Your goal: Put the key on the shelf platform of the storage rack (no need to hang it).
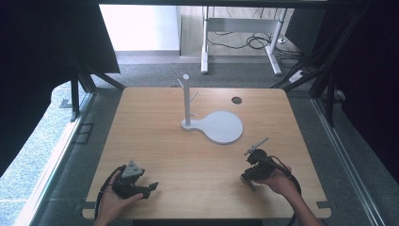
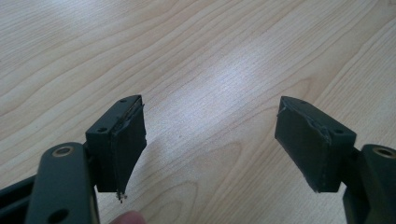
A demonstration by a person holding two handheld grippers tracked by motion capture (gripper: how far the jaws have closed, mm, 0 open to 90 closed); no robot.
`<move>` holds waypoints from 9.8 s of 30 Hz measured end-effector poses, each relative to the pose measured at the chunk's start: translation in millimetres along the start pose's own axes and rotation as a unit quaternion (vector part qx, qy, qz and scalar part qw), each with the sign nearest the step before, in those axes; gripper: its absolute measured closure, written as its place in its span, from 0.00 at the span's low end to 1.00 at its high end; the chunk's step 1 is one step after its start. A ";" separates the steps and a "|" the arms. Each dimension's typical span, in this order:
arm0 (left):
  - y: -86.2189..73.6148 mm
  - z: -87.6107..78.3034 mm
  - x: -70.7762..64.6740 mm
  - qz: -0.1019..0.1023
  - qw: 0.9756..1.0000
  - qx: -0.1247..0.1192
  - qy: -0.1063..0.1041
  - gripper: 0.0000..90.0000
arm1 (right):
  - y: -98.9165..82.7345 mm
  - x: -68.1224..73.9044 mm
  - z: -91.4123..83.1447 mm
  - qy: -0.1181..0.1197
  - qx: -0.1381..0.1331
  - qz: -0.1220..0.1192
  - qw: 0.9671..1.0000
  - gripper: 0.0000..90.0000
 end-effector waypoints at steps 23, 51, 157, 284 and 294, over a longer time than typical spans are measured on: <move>-0.2 -0.4 1.0 -0.001 1.000 -0.001 0.001 0.28 | 8.3 -1.2 12.3 0.002 0.025 0.003 1.000 0.88; -0.7 -0.5 2.4 -0.001 1.000 0.001 0.002 0.28 | 7.4 2.0 15.5 0.011 0.068 0.003 0.998 1.00; -2.1 1.8 4.3 -0.002 1.000 0.004 0.003 0.28 | 71.9 -34.7 -76.5 -0.026 0.003 0.012 1.000 1.00; -2.5 -3.1 9.5 -0.007 1.000 -0.003 0.005 0.28 | 201.1 -64.7 -20.1 -0.028 0.027 0.043 0.998 1.00; -2.1 -3.2 8.6 -0.006 1.000 -0.005 0.002 0.28 | 206.1 -71.8 -9.6 -0.028 0.020 0.053 0.998 1.00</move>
Point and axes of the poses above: each handheld gripper's, and its own axes: z roughly forward along the jaws, y roughly out of its top, x roughly to its left, the point moved 4 cm from there along z, roughly forward along the jaws, and after that the axes turned 3 degrees about x, right-handed, at the moved point
